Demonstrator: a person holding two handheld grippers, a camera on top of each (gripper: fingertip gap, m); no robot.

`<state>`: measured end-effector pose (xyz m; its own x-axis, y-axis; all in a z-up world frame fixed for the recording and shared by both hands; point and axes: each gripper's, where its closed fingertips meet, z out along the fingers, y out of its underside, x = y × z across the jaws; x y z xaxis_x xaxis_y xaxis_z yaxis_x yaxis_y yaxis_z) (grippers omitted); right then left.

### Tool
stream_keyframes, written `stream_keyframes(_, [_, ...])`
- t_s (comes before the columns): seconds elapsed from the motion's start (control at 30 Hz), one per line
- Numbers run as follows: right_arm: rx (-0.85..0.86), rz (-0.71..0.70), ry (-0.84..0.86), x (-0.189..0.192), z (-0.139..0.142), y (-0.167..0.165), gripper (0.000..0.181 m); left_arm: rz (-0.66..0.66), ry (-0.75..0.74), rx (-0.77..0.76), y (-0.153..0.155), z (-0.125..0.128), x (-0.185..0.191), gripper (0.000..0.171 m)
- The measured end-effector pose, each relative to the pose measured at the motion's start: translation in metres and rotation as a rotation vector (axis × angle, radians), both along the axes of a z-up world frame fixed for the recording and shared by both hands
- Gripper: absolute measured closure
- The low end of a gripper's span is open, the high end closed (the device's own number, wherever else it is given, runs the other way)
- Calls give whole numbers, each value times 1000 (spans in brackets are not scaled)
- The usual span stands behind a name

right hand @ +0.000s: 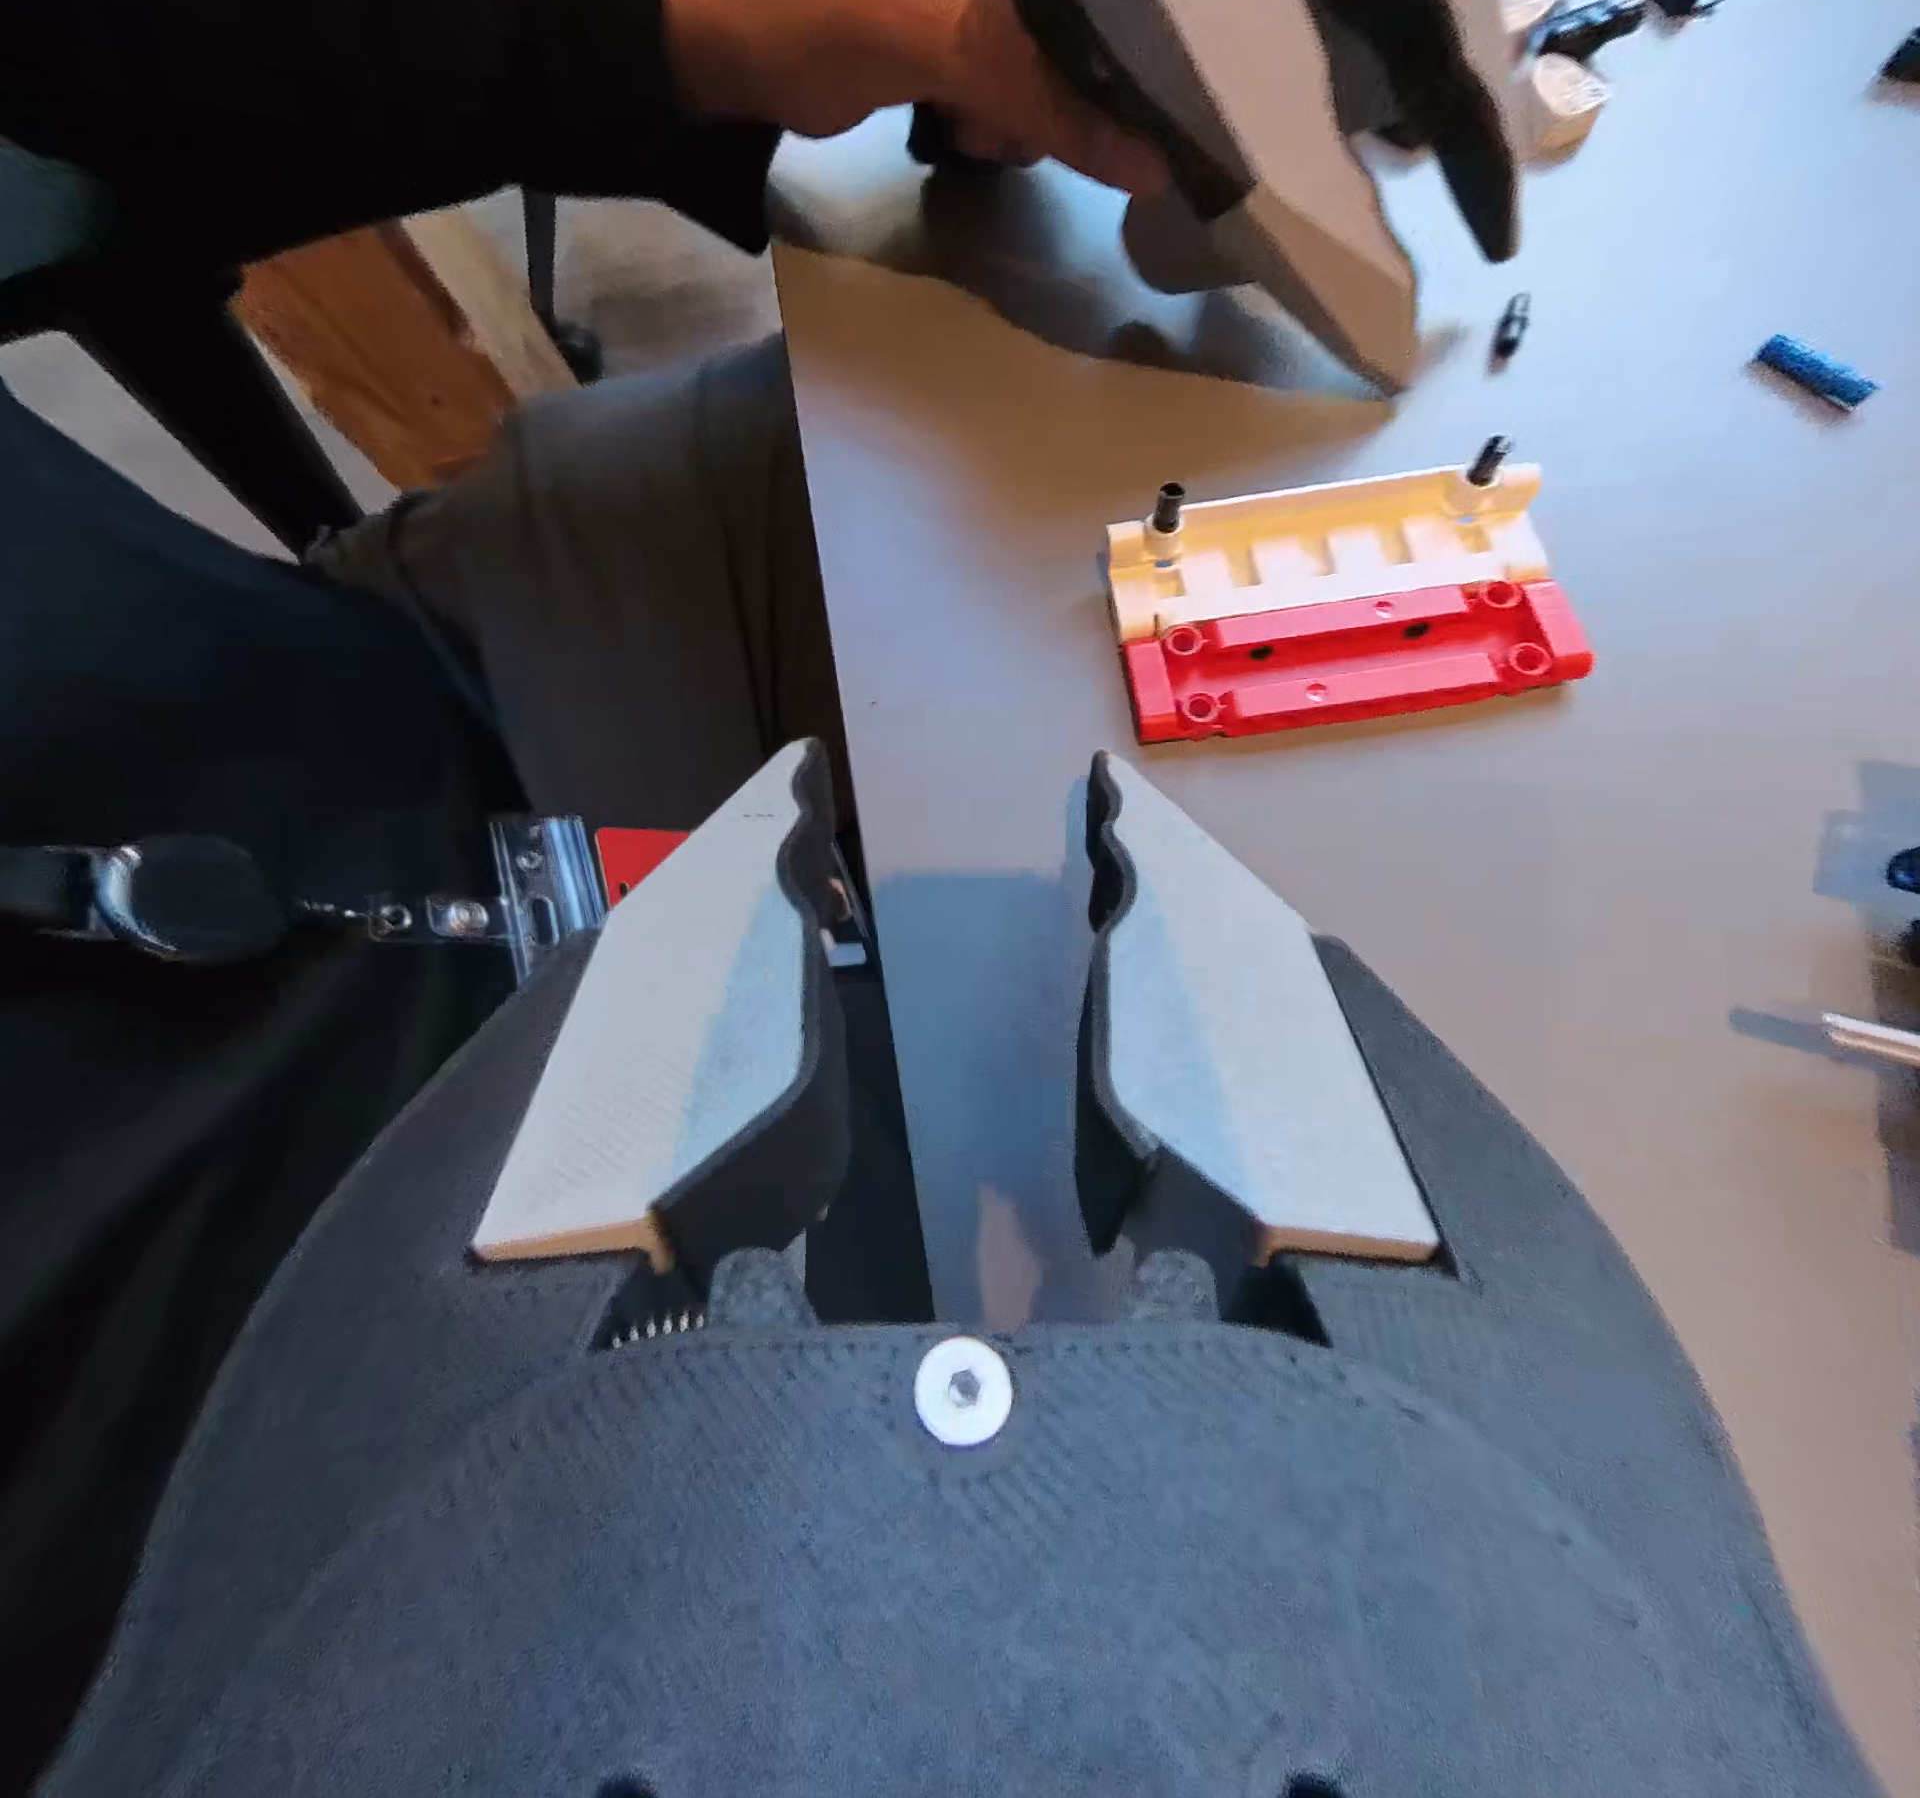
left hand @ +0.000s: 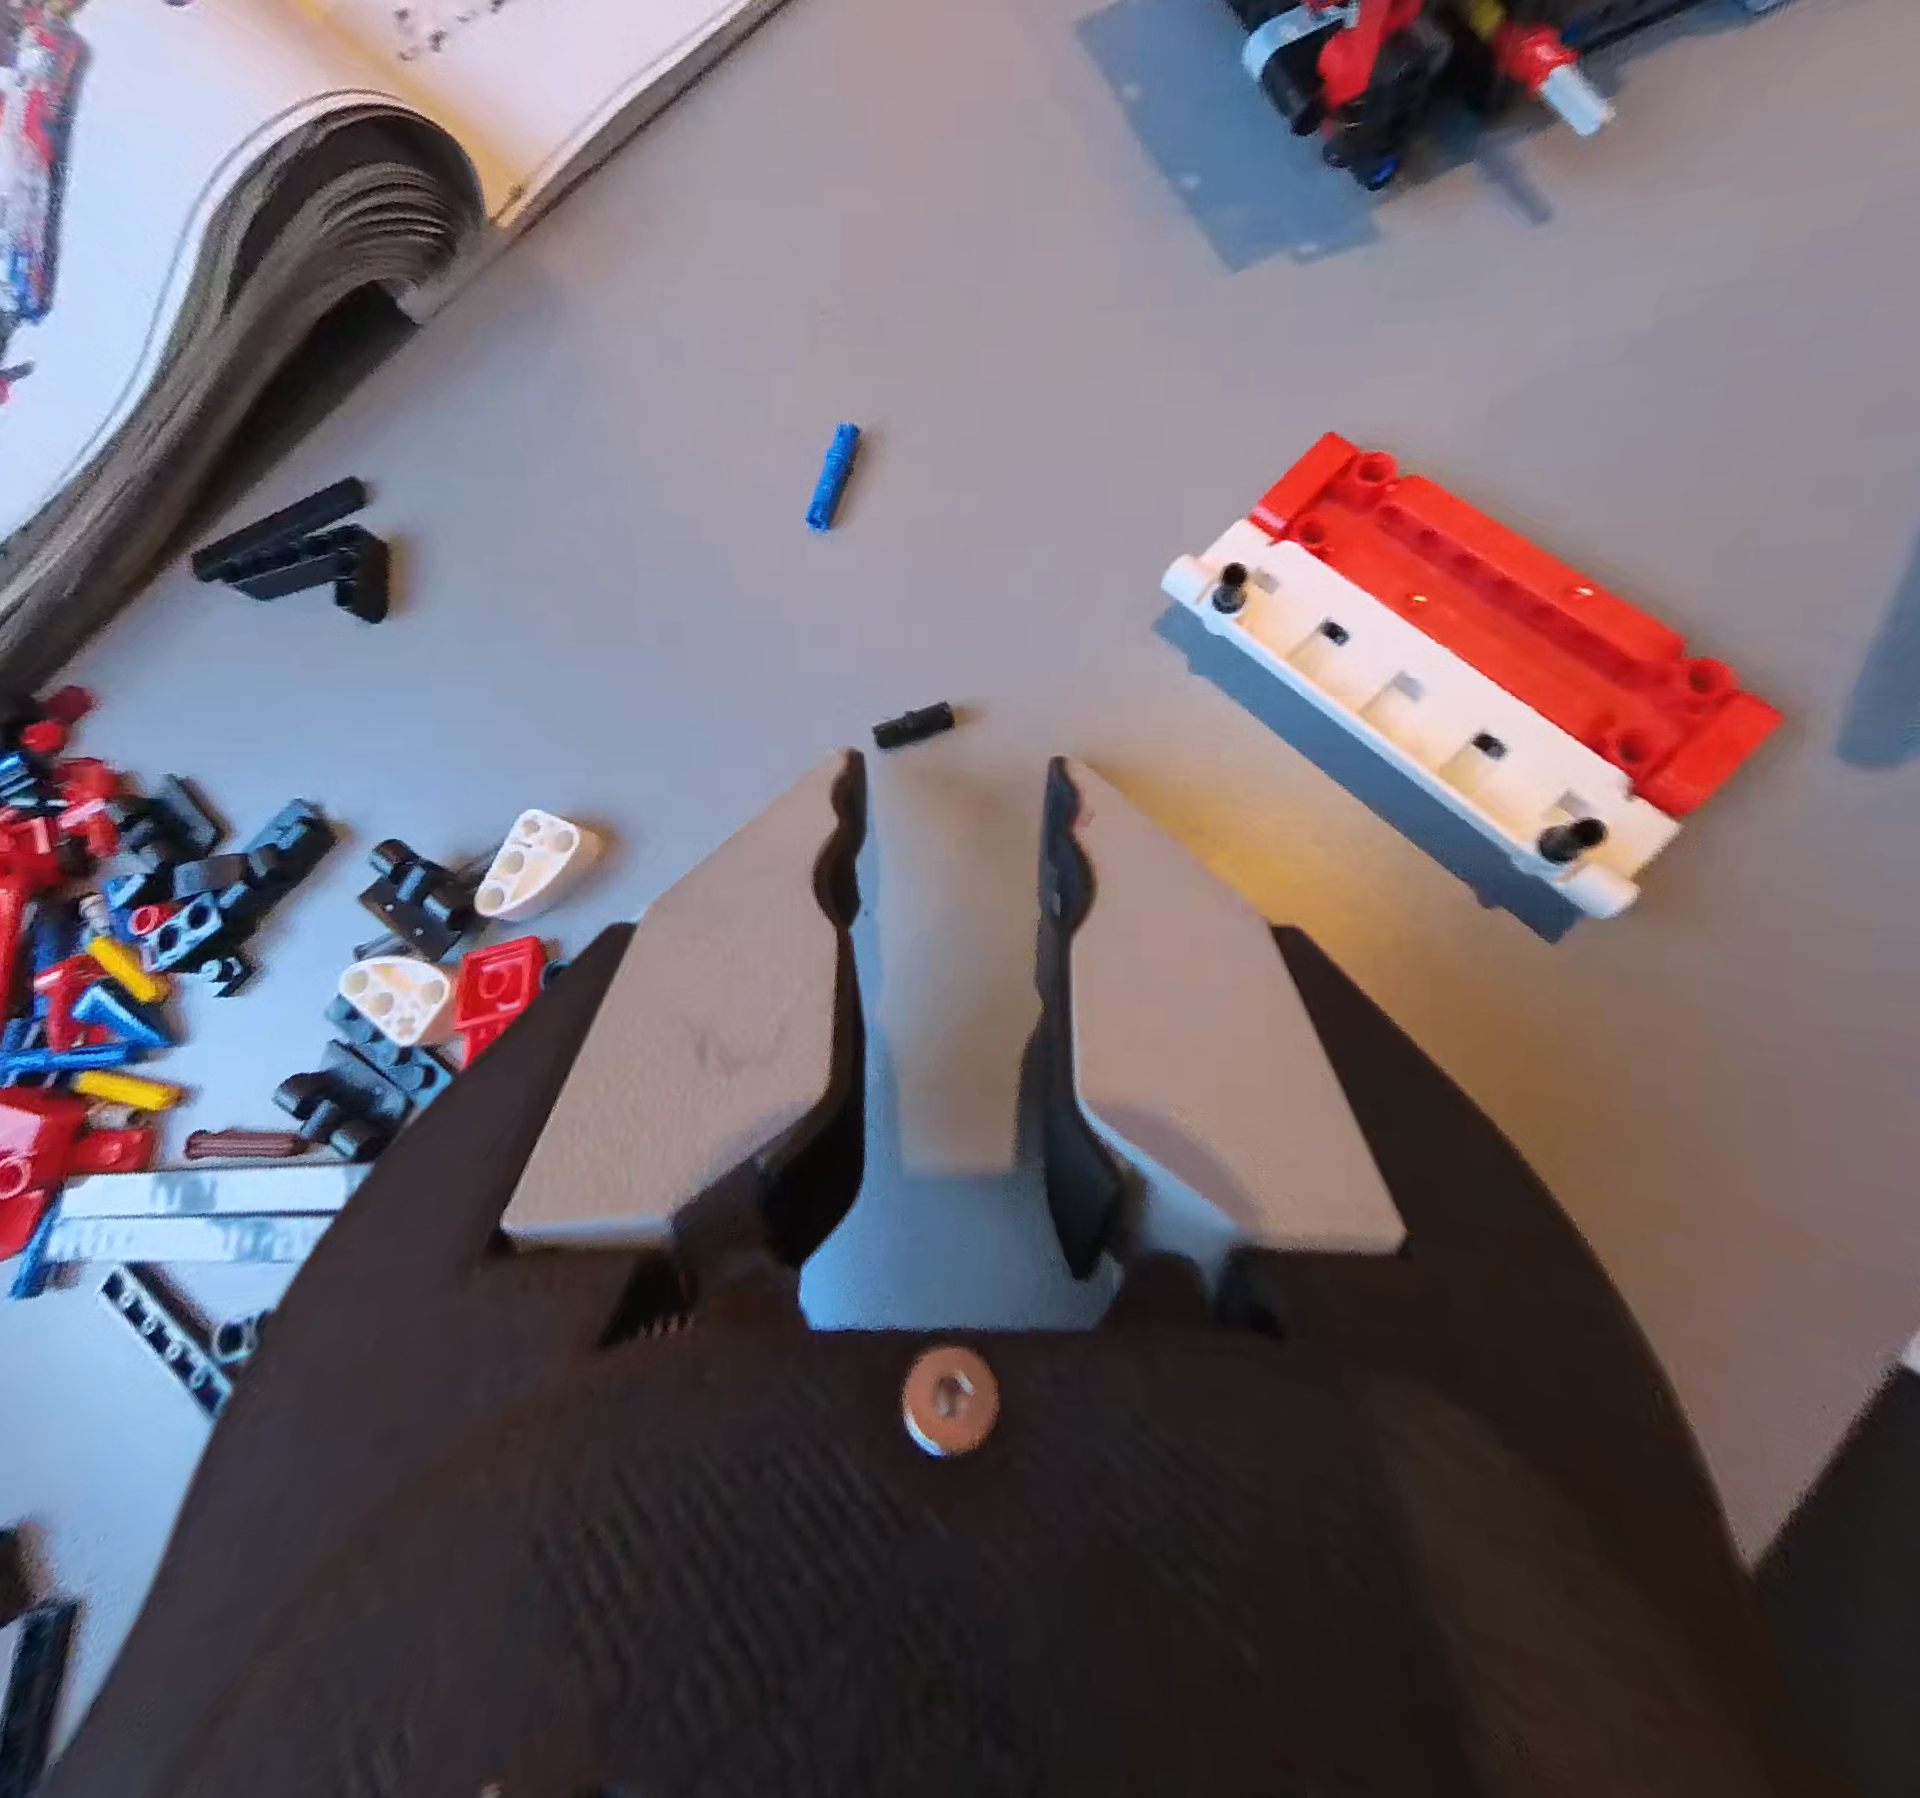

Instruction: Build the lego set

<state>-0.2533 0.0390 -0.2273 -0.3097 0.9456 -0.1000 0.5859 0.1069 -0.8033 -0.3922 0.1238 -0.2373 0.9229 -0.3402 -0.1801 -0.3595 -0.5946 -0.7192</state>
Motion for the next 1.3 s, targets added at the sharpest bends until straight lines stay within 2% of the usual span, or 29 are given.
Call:
stream_keyframes(0.13, [-141, -131, 2, -1, 6, 24, 129, -107, -116, -34, -23, 5, 20, 134])
stream_keyframes(0.2, [-166, -225, -56, -2, -2, 41, 133, -160, -194, -101, -38, 5, 36, 125])
stream_keyframes(0.23, [-162, -237, -80, -3, -6, 43, 135, -187, -215, -119, -45, 5, 43, 126])
stream_keyframes(0.3, [-116, -230, -87, -5, -9, 42, 137, -245, -233, -140, -55, 5, 56, 130])
stream_keyframes(0.43, [-61, -145, -81, -14, -9, 22, 119, -325, -176, -140, -61, -4, 72, 124])
stream_keyframes(0.5, [-48, -28, -82, -13, -9, 1, 126, -328, -166, -121, -59, -4, 74, 126])
stream_keyframes(0.53, [-22, -16, -79, -13, -10, -1, 129, -328, -161, -115, -58, -4, 74, 128])
stream_keyframes(0.63, [12, -30, -50, -12, -7, 1, 135, -328, -159, -111, -56, -4, 72, 129])
stream_keyframes(0.9, [-35, -68, 77, -5, 13, 11, 146, -350, -161, -111, -57, -4, 75, 132])
stream_keyframes(1.3, [-111, -65, 104, -3, 21, 13, 149, -362, -174, -117, -57, -4, 76, 131])
